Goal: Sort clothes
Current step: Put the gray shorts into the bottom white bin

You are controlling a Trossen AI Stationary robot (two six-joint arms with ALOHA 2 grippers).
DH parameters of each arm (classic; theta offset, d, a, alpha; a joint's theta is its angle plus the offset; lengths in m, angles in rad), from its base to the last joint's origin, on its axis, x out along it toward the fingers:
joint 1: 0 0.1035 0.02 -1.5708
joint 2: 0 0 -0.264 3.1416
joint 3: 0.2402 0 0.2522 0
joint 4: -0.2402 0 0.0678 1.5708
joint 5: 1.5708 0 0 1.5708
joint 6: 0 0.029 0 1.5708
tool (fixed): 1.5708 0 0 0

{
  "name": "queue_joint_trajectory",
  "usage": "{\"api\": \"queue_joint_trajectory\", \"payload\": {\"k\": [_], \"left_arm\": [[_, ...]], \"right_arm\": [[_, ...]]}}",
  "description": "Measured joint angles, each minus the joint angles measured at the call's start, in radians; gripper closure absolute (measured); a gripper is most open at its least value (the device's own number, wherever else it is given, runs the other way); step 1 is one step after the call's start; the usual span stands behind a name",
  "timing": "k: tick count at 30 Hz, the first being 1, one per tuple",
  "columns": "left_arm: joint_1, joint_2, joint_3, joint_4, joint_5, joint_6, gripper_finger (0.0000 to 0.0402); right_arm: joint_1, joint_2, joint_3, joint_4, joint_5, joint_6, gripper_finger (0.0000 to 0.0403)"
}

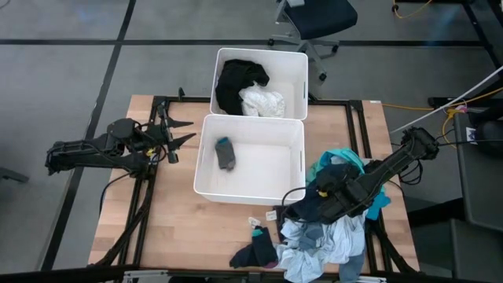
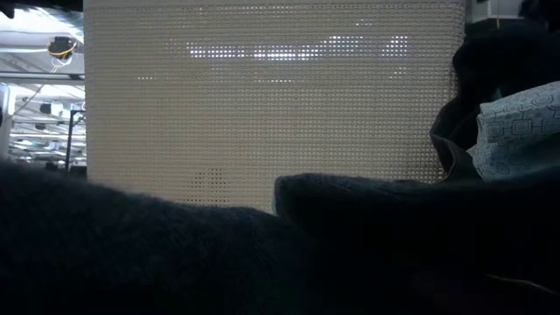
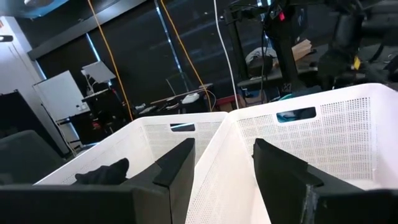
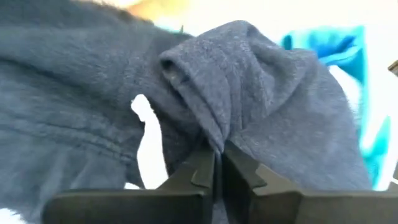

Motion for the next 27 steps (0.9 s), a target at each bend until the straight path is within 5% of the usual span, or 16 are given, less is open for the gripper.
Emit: {"api": "queue_joint_trajectory", "payload": {"k": [16, 27], "left_arm": [[0.000, 0.000, 0.000, -0.002, 0.000, 0.009, 0.0251], [0.001, 0.000, 0.000, 0.000, 0.000, 0.011, 0.0251]], "right_arm": [[0.000, -0.039, 0.402, -0.019, 0.268, -0.011, 0.0396], [-0.036, -0.039, 0.605, -0.019, 0.516, -0.175, 0.0398]]}}
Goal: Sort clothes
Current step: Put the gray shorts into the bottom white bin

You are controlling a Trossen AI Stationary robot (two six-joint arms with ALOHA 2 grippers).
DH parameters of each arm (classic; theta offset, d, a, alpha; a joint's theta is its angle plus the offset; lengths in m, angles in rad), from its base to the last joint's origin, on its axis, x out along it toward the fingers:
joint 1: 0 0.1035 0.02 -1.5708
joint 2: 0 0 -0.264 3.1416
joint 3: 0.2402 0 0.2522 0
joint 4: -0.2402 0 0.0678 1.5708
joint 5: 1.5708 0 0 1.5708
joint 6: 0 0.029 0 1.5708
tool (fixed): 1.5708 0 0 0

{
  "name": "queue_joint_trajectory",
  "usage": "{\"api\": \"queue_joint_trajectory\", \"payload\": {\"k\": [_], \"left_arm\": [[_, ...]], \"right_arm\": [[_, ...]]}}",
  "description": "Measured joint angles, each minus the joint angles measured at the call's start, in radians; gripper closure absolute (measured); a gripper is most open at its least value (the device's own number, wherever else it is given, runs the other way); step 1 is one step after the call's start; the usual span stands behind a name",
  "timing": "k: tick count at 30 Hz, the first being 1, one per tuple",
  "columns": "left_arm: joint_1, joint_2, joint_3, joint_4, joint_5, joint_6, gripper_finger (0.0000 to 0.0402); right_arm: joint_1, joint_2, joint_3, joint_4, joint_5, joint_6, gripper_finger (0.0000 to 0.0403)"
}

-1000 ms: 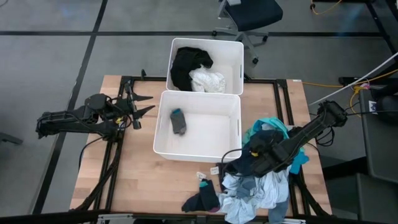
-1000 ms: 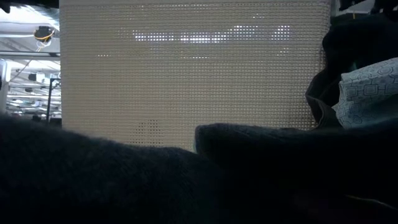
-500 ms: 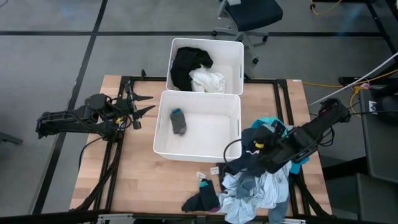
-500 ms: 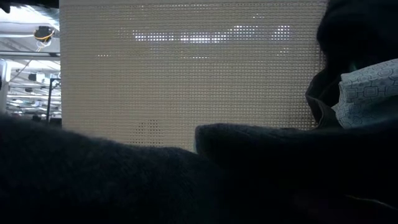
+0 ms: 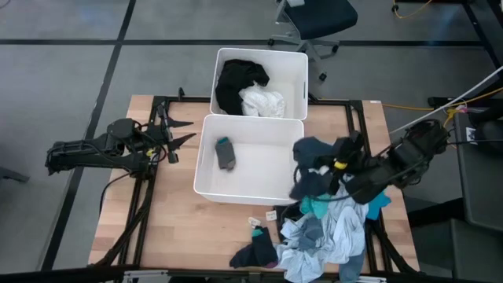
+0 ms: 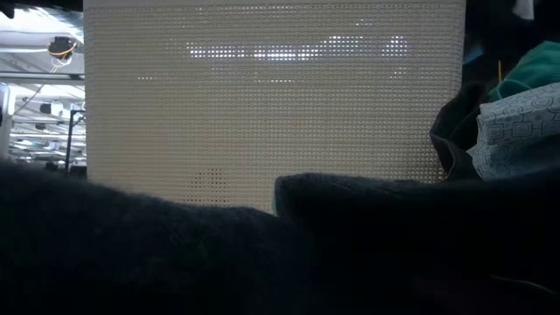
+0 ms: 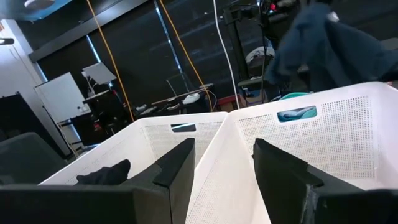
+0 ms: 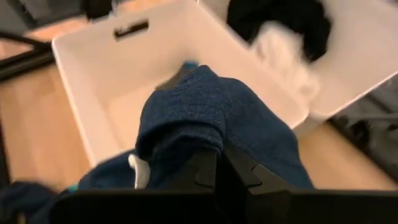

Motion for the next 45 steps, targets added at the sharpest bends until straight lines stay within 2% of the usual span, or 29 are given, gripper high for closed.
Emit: {"api": "queue_joint_trajectory", "payload": {"k": [7, 10, 18, 22, 31, 45], "left_arm": [[0.000, 0.000, 0.000, 0.000, 0.000, 0.001, 0.0251], [0.000, 0.000, 0.000, 0.000, 0.000, 0.001, 0.0251], [0.000, 0.000, 0.000, -0.001, 0.000, 0.001, 0.0251], [0.000, 0.000, 0.000, -0.002, 0.000, 0.001, 0.0251], [0.000, 0.000, 0.000, -0.002, 0.000, 0.001, 0.0251], [-0.001, 0.000, 0.000, -0.002, 0.000, 0.001, 0.0251]], "right_arm": [[-0.108, 0.000, 0.054, 0.029, 0.071, -0.143, 0.0394], [-0.155, 0.000, 0.054, 0.083, 0.099, -0.255, 0.0393], [-0.254, 0.019, 0.050, 0.389, 0.103, -0.557, 0.0392], [-0.281, 0.044, 0.050, 0.500, 0.056, -0.658, 0.0392], [-0.318, 0.150, 0.048, 0.551, -0.038, -0.694, 0.0391], [-0.411, 0.325, 0.048, 0.495, -0.146, -0.698, 0.0391]]}}
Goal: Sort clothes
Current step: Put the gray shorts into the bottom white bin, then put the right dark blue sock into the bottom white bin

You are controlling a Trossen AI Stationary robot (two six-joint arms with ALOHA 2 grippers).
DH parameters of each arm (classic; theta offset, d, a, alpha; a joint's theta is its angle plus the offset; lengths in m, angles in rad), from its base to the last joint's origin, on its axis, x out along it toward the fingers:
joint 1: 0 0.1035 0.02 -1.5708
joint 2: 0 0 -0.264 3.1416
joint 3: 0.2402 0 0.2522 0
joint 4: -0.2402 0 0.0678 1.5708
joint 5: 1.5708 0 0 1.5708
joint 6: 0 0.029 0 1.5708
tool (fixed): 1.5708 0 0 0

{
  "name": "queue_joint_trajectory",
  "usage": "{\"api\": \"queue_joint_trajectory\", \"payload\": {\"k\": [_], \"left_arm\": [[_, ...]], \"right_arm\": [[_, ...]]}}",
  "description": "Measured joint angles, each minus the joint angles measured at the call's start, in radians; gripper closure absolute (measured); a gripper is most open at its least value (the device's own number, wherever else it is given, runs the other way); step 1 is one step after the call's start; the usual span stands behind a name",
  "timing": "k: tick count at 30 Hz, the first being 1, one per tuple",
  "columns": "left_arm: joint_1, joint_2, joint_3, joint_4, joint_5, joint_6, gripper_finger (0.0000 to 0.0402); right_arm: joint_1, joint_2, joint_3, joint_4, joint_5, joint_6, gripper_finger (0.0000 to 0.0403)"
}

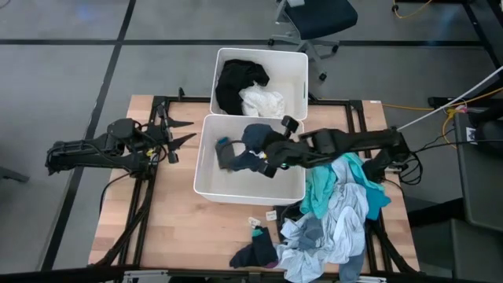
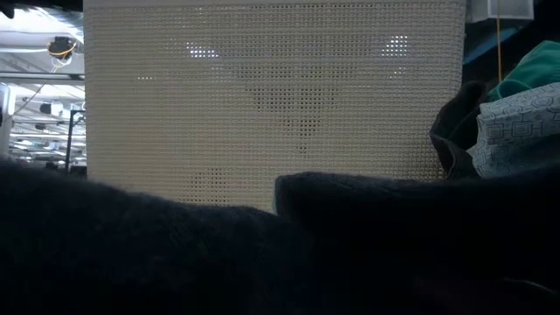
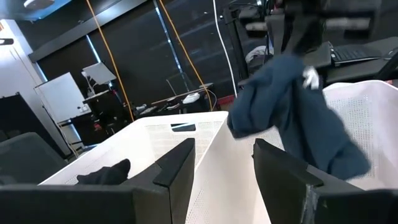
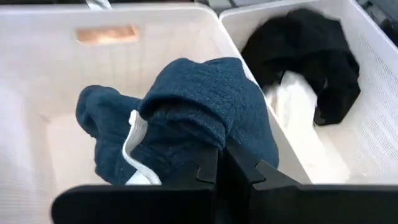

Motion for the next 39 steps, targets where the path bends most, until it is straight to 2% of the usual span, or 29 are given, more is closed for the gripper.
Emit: {"api": "queue_joint_trajectory", "payload": {"k": [9, 14, 23, 27, 30, 33, 36, 39], "left_arm": [[0.000, 0.000, 0.000, 0.000, 0.000, 0.000, 0.0251], [0.000, 0.000, 0.000, 0.000, 0.000, 0.000, 0.0251], [0.000, 0.000, 0.000, -0.001, 0.000, 0.000, 0.0251], [0.001, 0.000, 0.000, 0.000, 0.000, 0.000, 0.0251], [0.001, 0.000, 0.000, 0.000, 0.000, 0.000, 0.0251], [0.001, 0.000, 0.000, 0.000, 0.000, 0.000, 0.0251], [0.001, 0.000, 0.000, -0.001, 0.000, 0.000, 0.0251], [0.001, 0.000, 0.000, 0.000, 0.000, 0.000, 0.0251]], "right_arm": [[-0.051, 0.104, 0.000, -0.014, -0.082, 0.001, 0.0391], [-0.059, 0.156, 0.000, -0.012, -0.122, 0.003, 0.0375], [-0.065, 0.208, 0.000, -0.008, -0.219, 0.004, 0.0290], [-0.064, 0.202, 0.010, -0.032, -0.225, 0.004, 0.0248], [-0.061, 0.194, 0.064, -0.085, -0.252, 0.005, 0.0226], [-0.051, 0.193, 0.134, -0.176, -0.329, 0.045, 0.0214], [-0.031, 0.193, 0.188, -0.233, -0.382, 0.115, 0.0213], [0.002, 0.193, 0.251, -0.311, -0.389, 0.186, 0.0216]]}}
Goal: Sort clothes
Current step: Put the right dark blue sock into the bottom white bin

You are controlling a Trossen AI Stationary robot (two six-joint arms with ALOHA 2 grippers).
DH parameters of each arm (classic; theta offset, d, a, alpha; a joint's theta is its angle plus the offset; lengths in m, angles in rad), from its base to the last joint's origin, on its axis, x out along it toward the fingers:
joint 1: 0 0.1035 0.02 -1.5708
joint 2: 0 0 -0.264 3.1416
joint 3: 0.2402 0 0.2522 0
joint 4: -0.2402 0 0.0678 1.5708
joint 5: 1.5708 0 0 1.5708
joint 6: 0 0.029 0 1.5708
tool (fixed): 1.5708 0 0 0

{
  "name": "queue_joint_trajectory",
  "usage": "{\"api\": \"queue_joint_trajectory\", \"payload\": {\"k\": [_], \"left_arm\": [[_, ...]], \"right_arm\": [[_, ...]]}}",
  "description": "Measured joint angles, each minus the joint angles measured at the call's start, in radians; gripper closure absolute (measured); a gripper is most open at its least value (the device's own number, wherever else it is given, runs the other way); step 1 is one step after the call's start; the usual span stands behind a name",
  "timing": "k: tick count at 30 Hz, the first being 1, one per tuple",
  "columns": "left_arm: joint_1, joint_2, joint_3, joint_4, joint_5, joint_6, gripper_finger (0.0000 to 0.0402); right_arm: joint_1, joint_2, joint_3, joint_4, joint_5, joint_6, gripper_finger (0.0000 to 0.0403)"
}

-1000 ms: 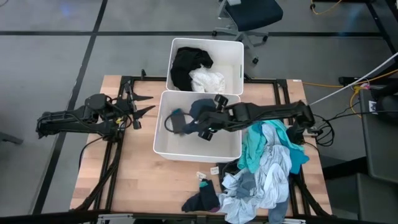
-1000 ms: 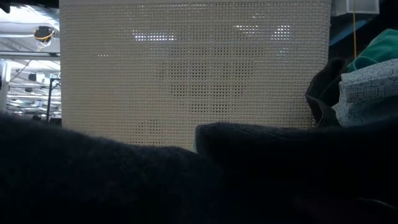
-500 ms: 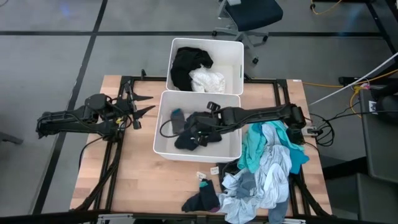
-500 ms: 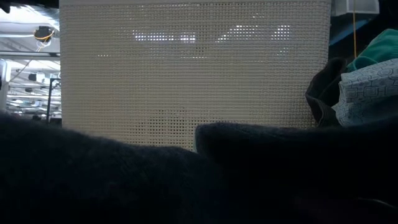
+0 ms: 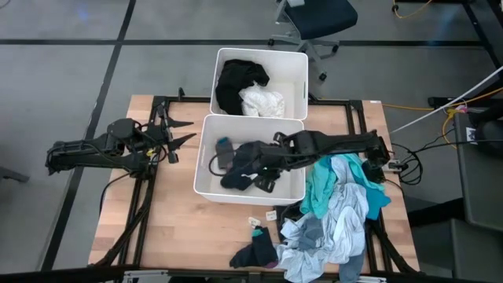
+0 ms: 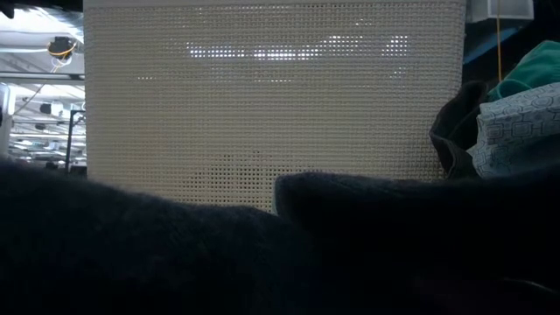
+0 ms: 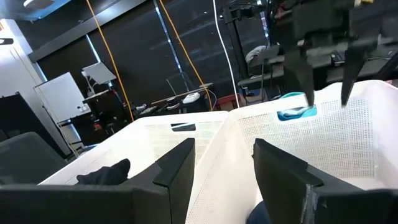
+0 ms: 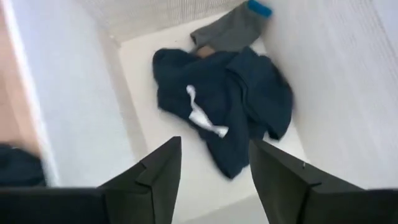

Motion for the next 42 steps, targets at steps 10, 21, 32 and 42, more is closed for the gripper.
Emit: {"api": "queue_joint_trajectory", "payload": {"k": [10, 21, 32, 42], "left_arm": [[0.000, 0.000, 0.000, -0.005, 0.000, 0.000, 0.0251], [-0.001, 0.000, 0.000, 0.002, 0.000, 0.000, 0.0251], [-0.001, 0.000, 0.000, 0.003, 0.000, -0.028, 0.0251], [-0.001, 0.000, 0.000, -0.020, 0.000, -0.074, 0.0251]], "right_arm": [[0.185, 0.000, 0.048, -0.184, 0.090, 0.180, 0.0216], [0.344, -0.010, 0.045, -0.172, 0.158, 0.288, 0.0216], [0.361, 0.080, 0.045, 0.030, 0.060, 0.230, 0.0217], [0.395, 0.250, 0.044, 0.140, -0.079, 0.206, 0.0217]]}}
